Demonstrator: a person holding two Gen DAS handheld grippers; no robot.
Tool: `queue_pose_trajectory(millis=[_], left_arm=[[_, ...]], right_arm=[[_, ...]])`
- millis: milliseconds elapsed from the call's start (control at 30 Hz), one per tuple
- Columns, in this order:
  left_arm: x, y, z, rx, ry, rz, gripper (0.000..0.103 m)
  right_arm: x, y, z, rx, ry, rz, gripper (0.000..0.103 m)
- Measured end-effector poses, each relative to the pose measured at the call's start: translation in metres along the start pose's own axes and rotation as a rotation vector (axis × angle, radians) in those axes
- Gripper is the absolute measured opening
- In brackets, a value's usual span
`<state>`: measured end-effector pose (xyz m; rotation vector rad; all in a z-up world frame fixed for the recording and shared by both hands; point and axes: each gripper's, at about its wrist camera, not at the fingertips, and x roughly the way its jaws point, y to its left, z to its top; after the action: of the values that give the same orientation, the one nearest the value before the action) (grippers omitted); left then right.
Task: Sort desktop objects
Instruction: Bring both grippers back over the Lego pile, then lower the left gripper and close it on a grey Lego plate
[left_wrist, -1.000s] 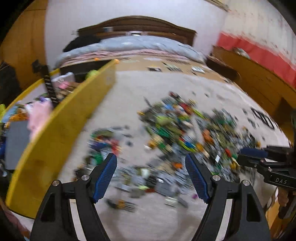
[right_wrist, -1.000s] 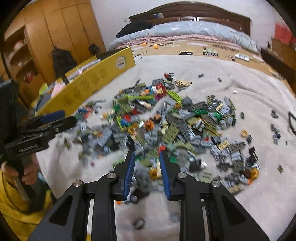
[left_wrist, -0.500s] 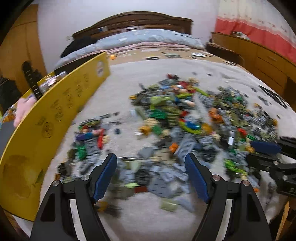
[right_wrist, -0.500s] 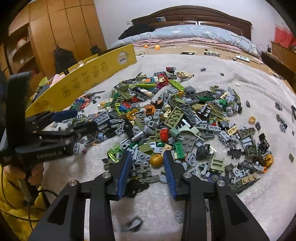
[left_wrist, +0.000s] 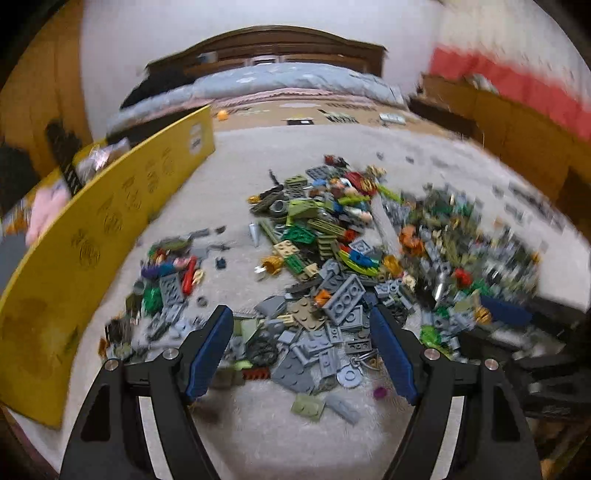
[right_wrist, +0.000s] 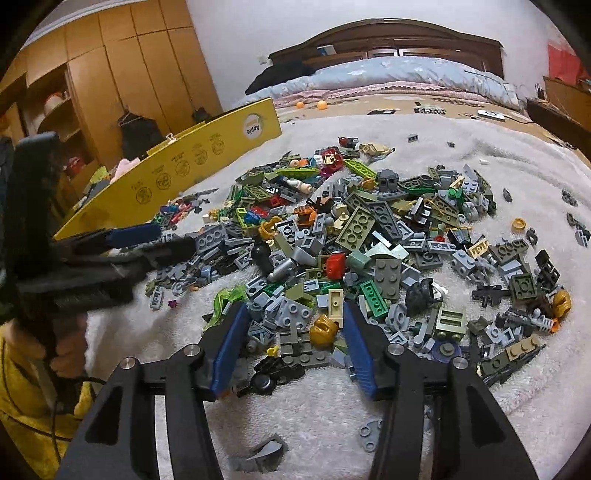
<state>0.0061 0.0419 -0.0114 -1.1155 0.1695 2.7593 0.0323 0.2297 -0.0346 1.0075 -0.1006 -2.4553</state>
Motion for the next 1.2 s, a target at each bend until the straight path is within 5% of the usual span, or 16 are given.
queue_pose_trajectory(millis=[300,500,700,800,1100,1200], left_arm=[[0.013,0.020,0.006,-0.003,-0.026,0.245,0.077],[0.001,0.028,0.004,-0.091,-0.023,0.083,0.077],[0.011,0.012,0.007,-0.039,-0.026,0.073,0.076],[0.016,0.012,0.007,-0.003,-0.019,0.064,0.059],[0.028,0.021,0.004,-0.010,-0.006,0.011,0.053],[0.026,0.020,0.003,-0.015,-0.019,0.002,0.033]], right_arm=[[0.000,-0.005,-0.002,0.007,-0.026,0.032,0.054],[0.000,-0.005,-0.003,0.006,-0.032,0.038,0.054],[0.000,-0.006,-0.003,0.009,-0.038,0.042,0.054],[0.000,-0.006,-0.003,0.011,-0.041,0.044,0.054],[0.000,-0.007,-0.004,0.012,-0.043,0.044,0.054],[0.000,-0.007,-0.004,0.011,-0.044,0.043,0.054]])
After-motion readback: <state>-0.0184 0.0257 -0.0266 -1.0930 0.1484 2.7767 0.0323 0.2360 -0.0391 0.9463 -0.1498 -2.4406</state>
